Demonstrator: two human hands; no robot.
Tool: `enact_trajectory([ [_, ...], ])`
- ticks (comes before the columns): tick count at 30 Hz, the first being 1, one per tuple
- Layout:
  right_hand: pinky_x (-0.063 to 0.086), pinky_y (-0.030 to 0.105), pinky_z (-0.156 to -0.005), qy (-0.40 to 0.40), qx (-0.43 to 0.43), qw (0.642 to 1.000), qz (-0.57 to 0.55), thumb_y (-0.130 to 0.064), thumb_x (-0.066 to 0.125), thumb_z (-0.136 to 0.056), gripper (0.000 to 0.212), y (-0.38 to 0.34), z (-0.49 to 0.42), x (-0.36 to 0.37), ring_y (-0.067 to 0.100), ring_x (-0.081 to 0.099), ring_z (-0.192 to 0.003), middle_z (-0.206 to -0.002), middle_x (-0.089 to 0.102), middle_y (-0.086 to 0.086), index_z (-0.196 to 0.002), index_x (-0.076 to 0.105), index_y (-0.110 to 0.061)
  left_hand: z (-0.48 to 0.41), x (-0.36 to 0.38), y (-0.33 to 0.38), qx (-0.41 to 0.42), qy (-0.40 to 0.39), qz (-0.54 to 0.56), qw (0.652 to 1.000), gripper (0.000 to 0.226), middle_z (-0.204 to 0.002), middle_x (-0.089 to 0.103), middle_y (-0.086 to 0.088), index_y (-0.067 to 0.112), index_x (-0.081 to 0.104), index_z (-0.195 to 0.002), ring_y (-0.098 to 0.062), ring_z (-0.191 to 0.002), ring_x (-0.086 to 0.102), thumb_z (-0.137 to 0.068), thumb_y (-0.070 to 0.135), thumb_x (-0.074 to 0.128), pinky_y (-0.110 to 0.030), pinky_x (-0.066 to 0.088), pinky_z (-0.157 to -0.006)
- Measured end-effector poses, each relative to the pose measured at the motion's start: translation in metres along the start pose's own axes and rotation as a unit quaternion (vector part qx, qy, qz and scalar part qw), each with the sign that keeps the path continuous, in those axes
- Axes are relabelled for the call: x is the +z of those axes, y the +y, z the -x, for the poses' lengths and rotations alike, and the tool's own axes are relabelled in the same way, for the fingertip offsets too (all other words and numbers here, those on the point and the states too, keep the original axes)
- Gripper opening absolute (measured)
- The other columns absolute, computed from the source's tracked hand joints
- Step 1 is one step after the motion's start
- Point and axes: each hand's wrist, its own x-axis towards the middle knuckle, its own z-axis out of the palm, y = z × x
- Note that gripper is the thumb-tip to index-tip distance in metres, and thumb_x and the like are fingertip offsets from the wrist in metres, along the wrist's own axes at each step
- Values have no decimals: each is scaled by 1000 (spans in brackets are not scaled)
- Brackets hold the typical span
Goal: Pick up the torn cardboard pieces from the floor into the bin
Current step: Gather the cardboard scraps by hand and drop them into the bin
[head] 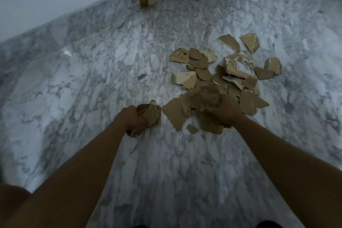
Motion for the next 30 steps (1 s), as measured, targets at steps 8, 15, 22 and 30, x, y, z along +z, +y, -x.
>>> enact_trajectory([
  [8, 45, 34, -92, -140, -65, 972, 179, -39, 74, -80, 46, -4, 23, 67, 27, 53, -119, -127, 57, 8, -118, 63, -14, -22, 6, 31, 20, -39, -12, 999, 67, -85, 67, -4, 15, 65, -91, -16, -74, 64, -50, 68, 62, -30, 55, -65],
  [15, 49, 35, -76, -60, -28, 985, 161, -47, 66, -84, 44, 6, 25, 91, 26, 62, -97, -110, 63, 5, -117, 55, -18, -31, 10, 63, 24, -41, 23, 999, 86, -105, 62, -9, 8, 62, -114, -21, -89, 60, -45, 59, 67, -32, 52, -69],
  [22, 48, 30, -75, -13, -36, 991, 128, -79, 34, -66, 72, 11, 23, 98, 19, 63, -87, -96, 64, -1, -104, 63, -25, -36, 35, 83, 64, -23, -15, 998, 76, -96, 66, -9, 12, 64, -104, -23, -82, 64, -45, 57, 73, -33, 56, -68],
  [30, 52, 35, -74, -19, -69, 990, 120, -55, 64, -82, 44, 12, 32, 101, 24, 65, -88, -100, 66, 1, -109, 57, -22, -19, 39, 70, 92, 5, 40, 995, 77, -109, 68, -4, 25, 59, -128, -25, -99, 65, -60, 60, 68, -29, 49, -76],
])
